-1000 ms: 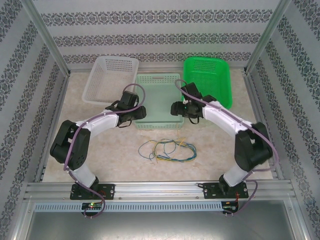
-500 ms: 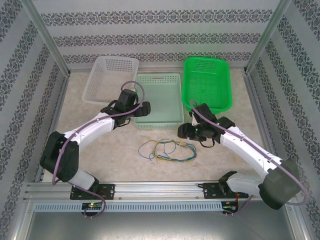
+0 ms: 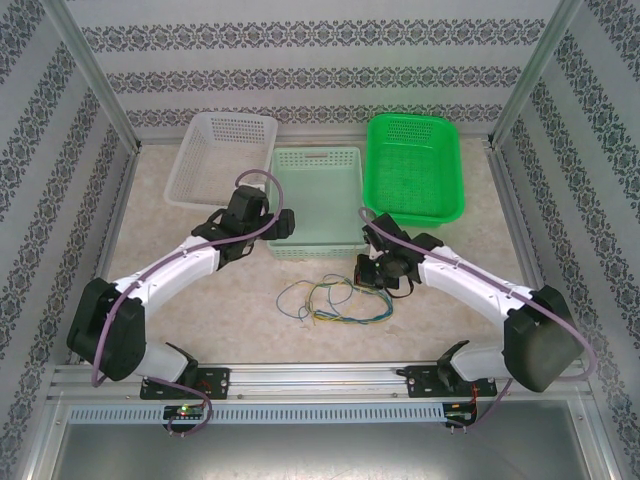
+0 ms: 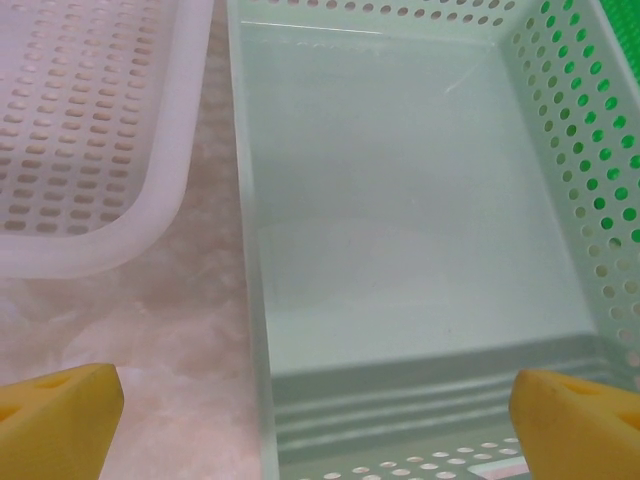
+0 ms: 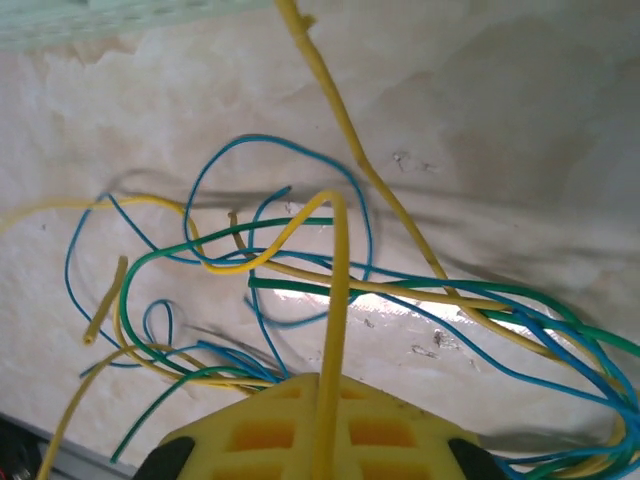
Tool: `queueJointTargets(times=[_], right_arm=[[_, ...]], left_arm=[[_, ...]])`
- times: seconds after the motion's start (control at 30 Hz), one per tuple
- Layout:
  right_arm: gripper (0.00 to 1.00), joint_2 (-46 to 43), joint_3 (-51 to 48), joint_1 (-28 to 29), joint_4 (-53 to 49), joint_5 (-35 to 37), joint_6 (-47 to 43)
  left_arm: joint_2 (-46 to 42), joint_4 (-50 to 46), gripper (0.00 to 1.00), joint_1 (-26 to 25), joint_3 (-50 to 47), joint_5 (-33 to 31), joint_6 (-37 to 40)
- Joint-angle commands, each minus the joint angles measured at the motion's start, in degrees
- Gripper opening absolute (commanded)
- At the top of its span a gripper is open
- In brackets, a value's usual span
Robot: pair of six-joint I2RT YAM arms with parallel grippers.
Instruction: Untangle the cables
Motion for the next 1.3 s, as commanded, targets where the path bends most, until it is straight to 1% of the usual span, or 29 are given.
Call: queueJointTargets(times=[0.0,0.17,0.37,0.5,0.77,0.87,0.97,1.03,1.1,1.17,1.27], right_arm=[[0.00,-4.8,4.0,1.1,0.1,6.5,-2.1],[0.00,-12.2,8.7,1.6,-2.1,10.6,-7.8],[0.00,-17.2,14.0,2.5,-2.7,15.1,-14.6],[0.00,-17.2,17.8,2.6,-0.9,14.5,-17.8],[0.00,-16.2,22.7,2.4,0.4,16.1,-24.2],[0.00,-14.9,24.2,1.1,-1.7,18.0,-24.7],[0.00,-13.8,25.0,-2.8,-2.0,19.1,-24.5],[0.00,-12.9,26.1,-6.4,-1.9,16.6,-24.8],[0.00,-11.1,27.6,-9.0,-1.6,8.9,-26.7],[0.00,-9.5,28.8,-9.2,-2.0,3.5,-28.8],[0.00,-7.0,29.2,-9.4,-3.3,-2.1,-31.0]], left_arm=[[-2.5,2.5,1.00,-0.5,-0.6,-1.2,2.7],[-3.0,5.1,1.00,-0.5,-0.9,1.5,4.1],[-4.3,10.8,1.00,-0.5,-1.6,8.1,4.8],[-3.7,12.2,1.00,-0.7,-0.9,11.6,4.7],[-3.7,15.9,1.00,-1.9,-0.9,15.3,5.2],[-3.6,17.3,1.00,-2.2,-0.6,16.0,5.5],[-3.5,17.3,1.00,-2.2,0.0,15.9,5.7],[-3.4,17.1,1.00,-2.2,0.1,15.9,5.5],[-3.6,17.5,1.00,-2.3,0.2,16.5,5.4],[-4.0,19.0,1.00,-2.2,0.6,17.8,5.8],[-4.3,21.6,1.00,-2.2,2.1,21.9,7.4]])
